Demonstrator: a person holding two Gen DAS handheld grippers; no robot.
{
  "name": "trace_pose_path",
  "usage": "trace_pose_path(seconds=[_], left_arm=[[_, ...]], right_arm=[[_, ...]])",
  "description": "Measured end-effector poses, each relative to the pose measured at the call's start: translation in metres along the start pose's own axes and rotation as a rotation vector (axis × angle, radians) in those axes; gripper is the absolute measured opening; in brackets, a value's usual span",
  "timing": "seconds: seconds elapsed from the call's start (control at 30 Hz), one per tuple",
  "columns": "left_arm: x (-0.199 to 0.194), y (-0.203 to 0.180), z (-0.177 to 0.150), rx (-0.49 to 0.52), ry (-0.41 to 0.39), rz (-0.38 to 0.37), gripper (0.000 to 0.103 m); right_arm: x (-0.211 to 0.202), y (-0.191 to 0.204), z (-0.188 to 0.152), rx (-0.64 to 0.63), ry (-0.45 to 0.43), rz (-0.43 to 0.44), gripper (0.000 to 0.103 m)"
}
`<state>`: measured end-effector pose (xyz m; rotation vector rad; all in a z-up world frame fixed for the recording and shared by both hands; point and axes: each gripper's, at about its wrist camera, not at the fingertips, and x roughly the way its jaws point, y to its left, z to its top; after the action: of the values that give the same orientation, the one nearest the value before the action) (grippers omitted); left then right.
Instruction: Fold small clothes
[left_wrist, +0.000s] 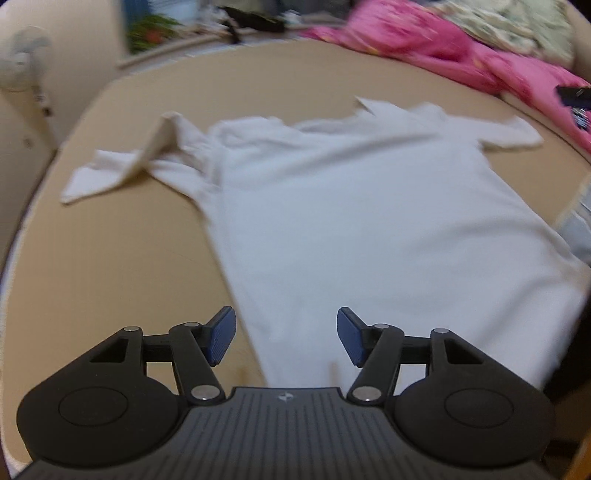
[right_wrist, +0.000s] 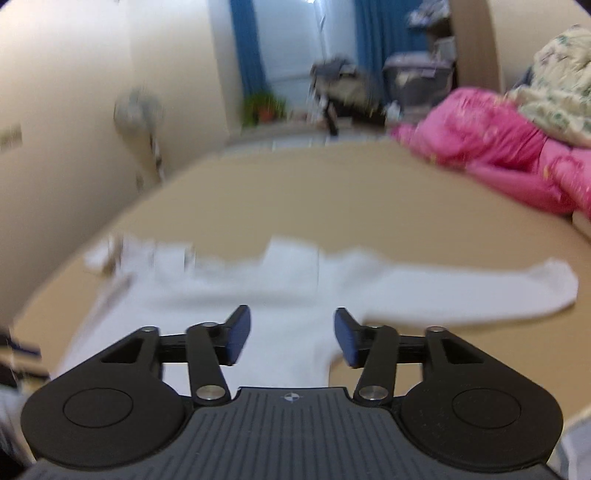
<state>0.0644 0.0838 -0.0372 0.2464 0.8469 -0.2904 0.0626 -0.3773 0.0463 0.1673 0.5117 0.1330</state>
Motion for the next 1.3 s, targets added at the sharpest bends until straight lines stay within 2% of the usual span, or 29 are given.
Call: trace_pose_path(seconds=[0.07, 0.13, 0.23, 0.3, 0.4, 0.5, 0.7, 0.8, 0.87, 1.03, 1.17, 1.3], left_arm=[[-0.001, 0.005, 0.005, -0.019, -0.031, 0.051, 0.071], [-0.004, 0.01, 0.009, -0.048, -0.069, 0.095, 0.074], [-0.005, 0.022, 0.019, -0.124, -0.085, 0.093, 0.074], [-0.003, 0.026, 0.022, -0.154, -0.085, 0.114, 0.074], [0.0, 0.026, 0.028, -0.151, -0.097, 0.162, 0.074], [0.007, 0.03, 0.034, -0.178, -0.115, 0.207, 0.074], [0.016, 0.044, 0.05, -0.241, -0.172, 0.295, 0.074], [0.024, 0.051, 0.057, -0.238, -0.182, 0.33, 0.074], [0.032, 0.058, 0.061, -0.238, -0.176, 0.343, 0.074], [0.051, 0.084, 0.07, -0.314, -0.183, 0.346, 0.08], [0.071, 0.1, 0.078, -0.324, -0.189, 0.393, 0.08], [0.092, 0.117, 0.084, -0.346, -0.186, 0.415, 0.08]], right_arm=[[0.004, -0.011, 0.009, 0.018, -0.04, 0.0, 0.062], [0.02, -0.02, 0.006, 0.021, -0.045, -0.014, 0.062], [0.04, -0.027, -0.015, 0.026, -0.004, -0.046, 0.064], [0.061, -0.025, -0.021, 0.043, 0.069, -0.084, 0.062], [0.066, -0.017, -0.017, 0.053, 0.013, -0.068, 0.058], [0.08, -0.011, -0.015, 0.01, 0.016, -0.064, 0.057], [0.09, -0.01, -0.01, 0.068, 0.019, -0.049, 0.053], [0.095, -0.011, -0.008, 0.067, 0.026, -0.044, 0.053], [0.098, -0.009, -0.007, 0.046, 0.023, -0.045, 0.053], [0.105, 0.0, -0.005, -0.008, 0.036, -0.027, 0.053], [0.111, 0.01, -0.004, -0.048, 0.051, -0.014, 0.053], [0.122, 0.008, -0.004, 0.005, 0.103, 0.009, 0.053]])
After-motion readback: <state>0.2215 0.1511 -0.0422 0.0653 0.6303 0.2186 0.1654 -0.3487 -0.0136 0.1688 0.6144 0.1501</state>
